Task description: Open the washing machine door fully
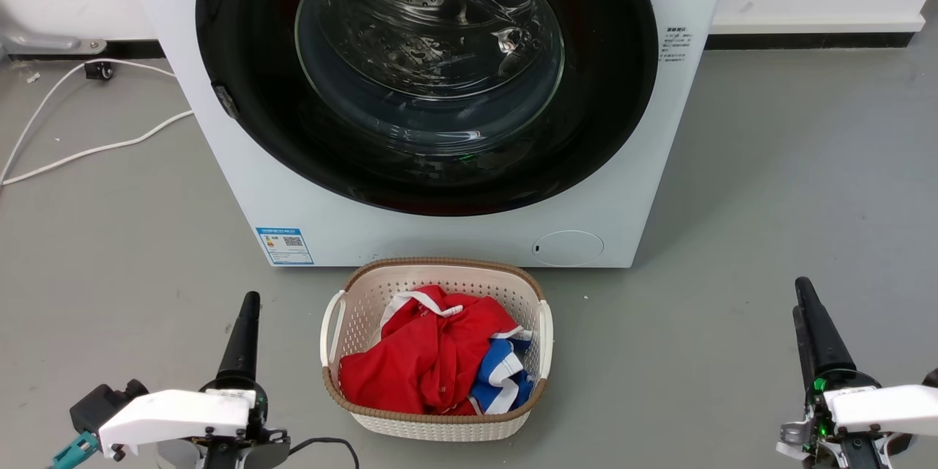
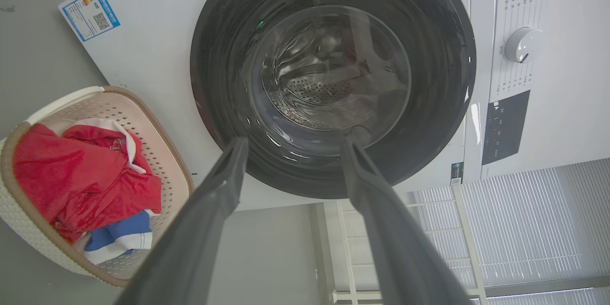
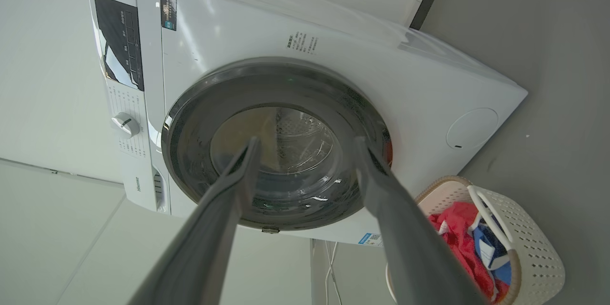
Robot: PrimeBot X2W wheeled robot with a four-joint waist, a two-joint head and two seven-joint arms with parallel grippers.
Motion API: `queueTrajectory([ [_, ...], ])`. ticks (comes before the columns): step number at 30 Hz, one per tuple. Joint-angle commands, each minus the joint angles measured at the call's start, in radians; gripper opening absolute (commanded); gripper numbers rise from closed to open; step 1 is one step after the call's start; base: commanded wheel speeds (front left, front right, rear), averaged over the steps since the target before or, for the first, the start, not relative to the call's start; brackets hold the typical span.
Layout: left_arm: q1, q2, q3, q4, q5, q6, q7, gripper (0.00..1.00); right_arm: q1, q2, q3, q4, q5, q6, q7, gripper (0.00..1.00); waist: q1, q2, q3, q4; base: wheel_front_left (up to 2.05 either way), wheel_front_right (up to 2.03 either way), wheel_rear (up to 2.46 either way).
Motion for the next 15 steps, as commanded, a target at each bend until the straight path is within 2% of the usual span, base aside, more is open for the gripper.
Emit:
queueTrajectory([
  [1,-0.005,0.004,-0.01,-0.036,0.065,0.016,-0.014,1.0,-0.006,-0.003,0.004,-0.044,-0.07,0.001,-0.015,1.0,0.0,0.0,0.001,0.0,0.0,0.0,0.0],
  [15,0.019,0.018,-0.08,-0.089,0.392,0.101,-0.07,1.0,0.035,-0.002,0.051,-0.149,-0.45,0.002,-0.071,1.0,0.0,0.0,0.003,0.002,0.0,0.0,0.0],
])
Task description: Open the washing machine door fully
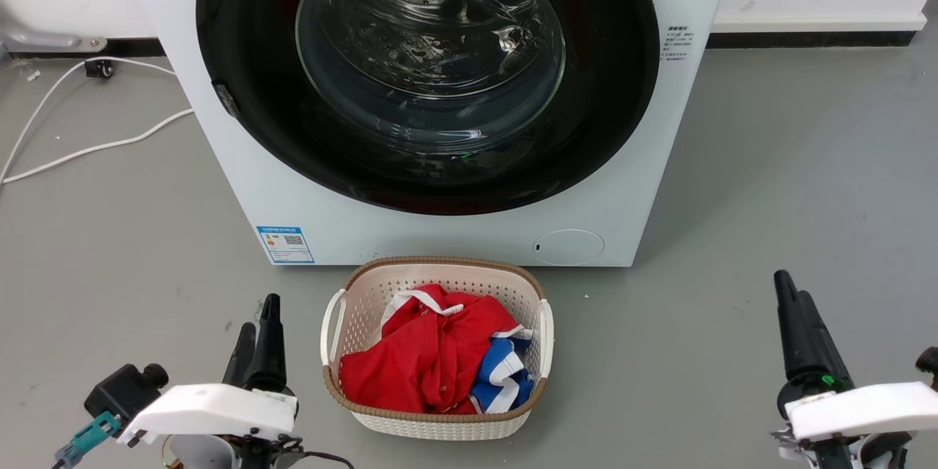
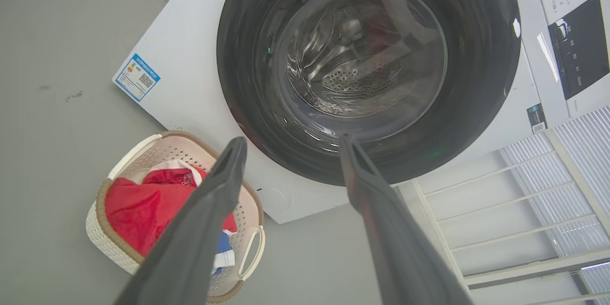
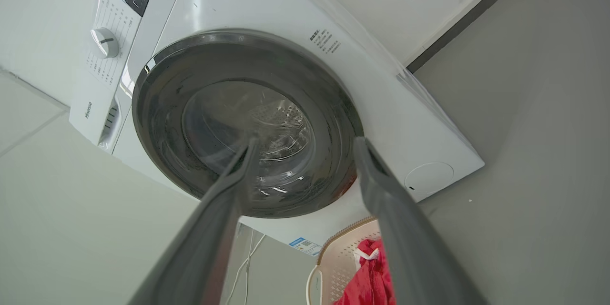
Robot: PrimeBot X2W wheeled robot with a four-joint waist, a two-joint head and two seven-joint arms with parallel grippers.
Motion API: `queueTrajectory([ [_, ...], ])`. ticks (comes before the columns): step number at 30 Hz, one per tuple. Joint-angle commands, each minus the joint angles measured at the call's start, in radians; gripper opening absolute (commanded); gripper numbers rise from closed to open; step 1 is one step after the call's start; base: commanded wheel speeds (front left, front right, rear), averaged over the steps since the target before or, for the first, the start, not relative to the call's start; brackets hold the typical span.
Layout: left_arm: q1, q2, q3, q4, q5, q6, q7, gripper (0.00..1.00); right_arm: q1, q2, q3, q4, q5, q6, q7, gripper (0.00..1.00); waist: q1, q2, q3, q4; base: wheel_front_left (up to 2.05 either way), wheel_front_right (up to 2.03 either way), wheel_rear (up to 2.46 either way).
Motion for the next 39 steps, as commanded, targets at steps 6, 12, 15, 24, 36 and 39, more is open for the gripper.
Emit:
queueTrajectory([
  [6,0.001,0.033,-0.047,-0.047,0.137,0.043,-0.032,1.0,0.015,-0.002,0.021,-0.045,-0.182,0.002,-0.032,1.0,0.0,-0.0001,0.001,0.0,0.0,0.0,0.0],
  [12,0.008,0.051,-0.08,-0.057,0.207,0.068,-0.049,1.0,0.028,-0.002,0.019,-0.052,-0.264,0.002,-0.049,1.0,0.0,-0.0001,0.001,0.0,0.0,0.0,0.0],
  [15,0.012,0.059,-0.099,-0.061,0.246,0.083,-0.059,1.0,0.034,-0.002,0.02,-0.058,-0.315,0.002,-0.059,1.0,0.0,-0.0001,0.001,-0.001,0.0,0.0,0.0],
  [24,0.025,0.082,-0.144,-0.077,0.351,0.12,-0.087,1.0,0.059,-0.001,0.019,-0.076,-0.437,0.002,-0.087,1.0,0.0,-0.0001,-0.002,-0.001,0.0,0.0,0.0],
  [36,0.047,0.094,-0.185,-0.094,0.473,0.135,-0.121,1.0,0.087,-0.001,0.015,-0.108,-0.559,0.002,-0.121,1.0,0.0,-0.0001,-0.005,0.001,0.0,0.0,0.0],
  [39,0.051,0.092,-0.191,-0.097,0.501,0.132,-0.129,1.0,0.096,-0.001,0.014,-0.116,-0.587,0.002,-0.128,1.0,0.0,-0.0001,-0.004,0.001,0.0,0.0,0.0],
])
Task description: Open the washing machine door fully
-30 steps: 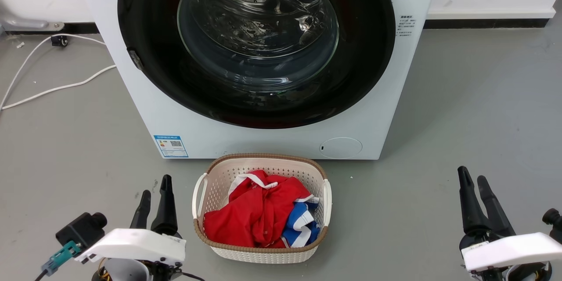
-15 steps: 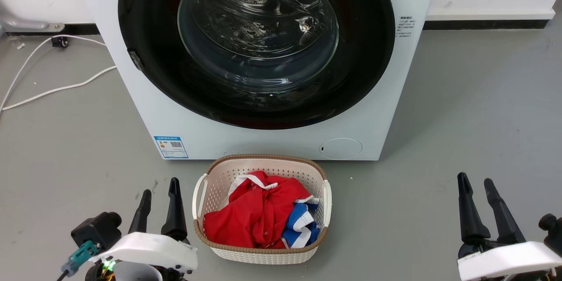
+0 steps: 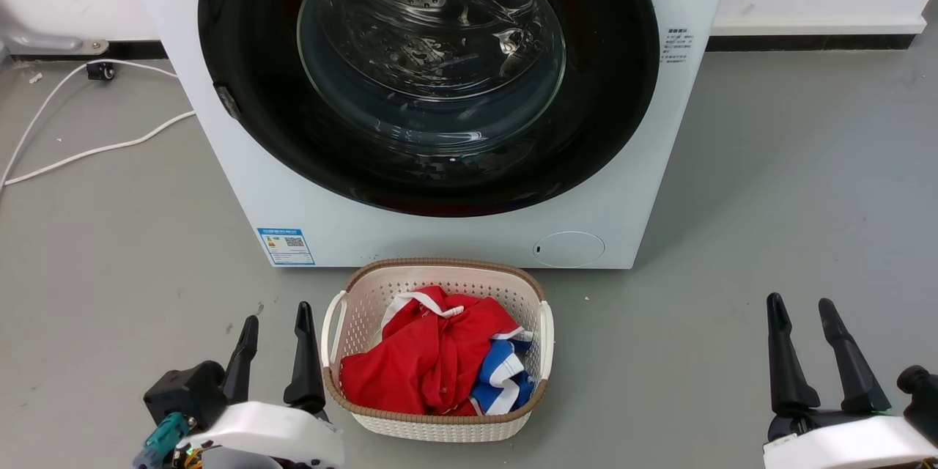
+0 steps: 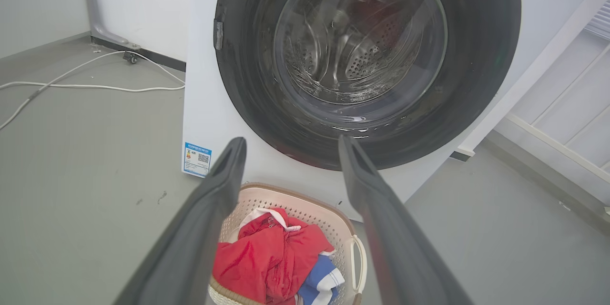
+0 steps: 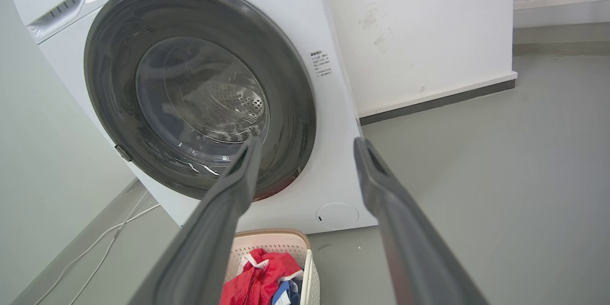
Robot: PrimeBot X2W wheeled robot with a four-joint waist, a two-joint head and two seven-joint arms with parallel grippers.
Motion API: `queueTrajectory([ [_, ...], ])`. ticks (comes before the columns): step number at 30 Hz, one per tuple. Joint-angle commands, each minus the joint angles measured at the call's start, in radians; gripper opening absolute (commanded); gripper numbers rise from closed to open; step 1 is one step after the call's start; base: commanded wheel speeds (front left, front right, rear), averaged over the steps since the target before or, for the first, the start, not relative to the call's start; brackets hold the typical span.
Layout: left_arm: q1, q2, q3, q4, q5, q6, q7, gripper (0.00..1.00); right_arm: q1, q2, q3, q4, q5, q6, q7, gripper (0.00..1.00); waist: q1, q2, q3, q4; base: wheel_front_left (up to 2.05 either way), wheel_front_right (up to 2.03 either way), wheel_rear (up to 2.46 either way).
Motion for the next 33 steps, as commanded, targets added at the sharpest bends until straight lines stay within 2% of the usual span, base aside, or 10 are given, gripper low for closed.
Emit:
queueTrajectory([
  [1,0.003,0.003,-0.005,-0.014,0.028,-0.001,-0.011,1.0,0.007,-0.001,-0.002,-0.019,-0.031,0.002,-0.009,1.0,0.0,0.0,0.0,0.0,0.0,0.0,0.0],
  [15,0.028,-0.015,-0.005,-0.007,0.159,-0.018,-0.045,1.0,0.04,0.0,-0.006,-0.048,-0.138,0.002,-0.042,1.0,0.0,0.0,0.001,0.003,0.0,0.0,0.0],
  [19,0.042,-0.029,0.001,0.002,0.232,-0.027,-0.063,1.0,0.058,0.0,0.001,-0.057,-0.207,0.002,-0.06,1.0,0.0,0.0,-0.001,0.005,0.0,0.0,0.0],
  [33,0.061,-0.055,0.021,-0.003,0.339,-0.05,-0.092,1.0,0.08,0.001,-0.004,-0.076,-0.304,0.002,-0.089,1.0,0.0,0.0,-0.003,0.007,0.0,0.0,0.0],
])
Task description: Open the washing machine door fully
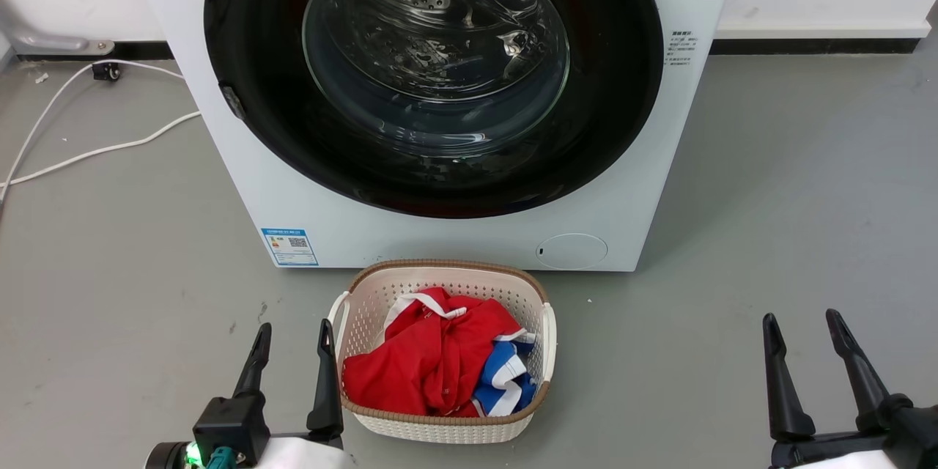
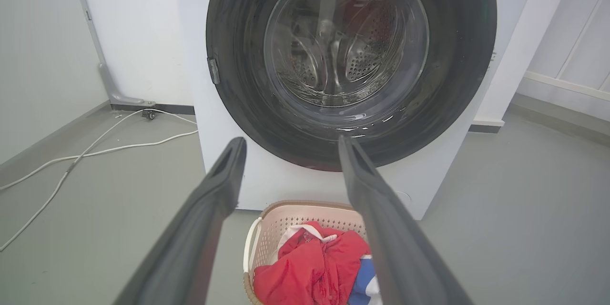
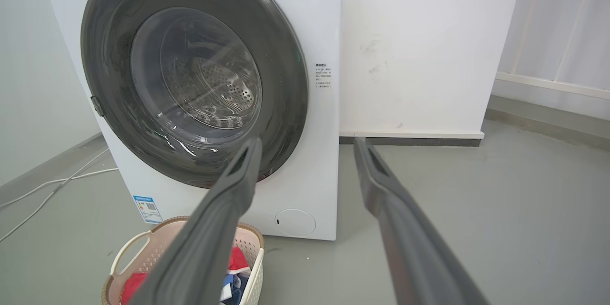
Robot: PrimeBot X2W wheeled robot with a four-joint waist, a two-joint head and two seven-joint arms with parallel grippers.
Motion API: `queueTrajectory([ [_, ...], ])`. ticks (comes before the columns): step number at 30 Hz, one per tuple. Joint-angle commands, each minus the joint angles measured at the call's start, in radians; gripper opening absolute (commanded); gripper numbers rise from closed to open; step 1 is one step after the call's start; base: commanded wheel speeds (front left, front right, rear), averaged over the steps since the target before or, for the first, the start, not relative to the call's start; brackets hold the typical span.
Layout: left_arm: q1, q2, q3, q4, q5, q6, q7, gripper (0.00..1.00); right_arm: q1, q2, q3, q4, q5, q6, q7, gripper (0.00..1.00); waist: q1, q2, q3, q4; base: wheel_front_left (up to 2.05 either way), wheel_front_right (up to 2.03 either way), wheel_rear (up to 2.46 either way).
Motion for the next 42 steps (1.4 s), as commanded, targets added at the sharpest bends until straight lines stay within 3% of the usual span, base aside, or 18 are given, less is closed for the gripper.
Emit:
queueTrajectory([
  [1,0.008,-0.003,0.005,-0.007,0.025,-0.002,-0.01,1.0,0.009,0.001,-0.003,-0.013,-0.016,0.002,-0.012,1.0,0.0,0.0,-0.002,0.0,0.0,0.0,0.0],
  [17,0.031,-0.027,0.032,-0.005,0.126,-0.024,-0.039,1.0,0.033,0.001,-0.008,-0.033,-0.075,0.001,-0.039,1.0,0.0,0.0,-0.006,-0.002,0.0,0.0,0.0],
  [42,0.036,-0.034,0.058,0.013,0.093,-0.035,-0.037,1.0,0.033,0.001,-0.011,0.011,0.027,0.001,-0.037,1.0,0.0,0.0,-0.009,0.002,0.0,0.0,0.0],
])
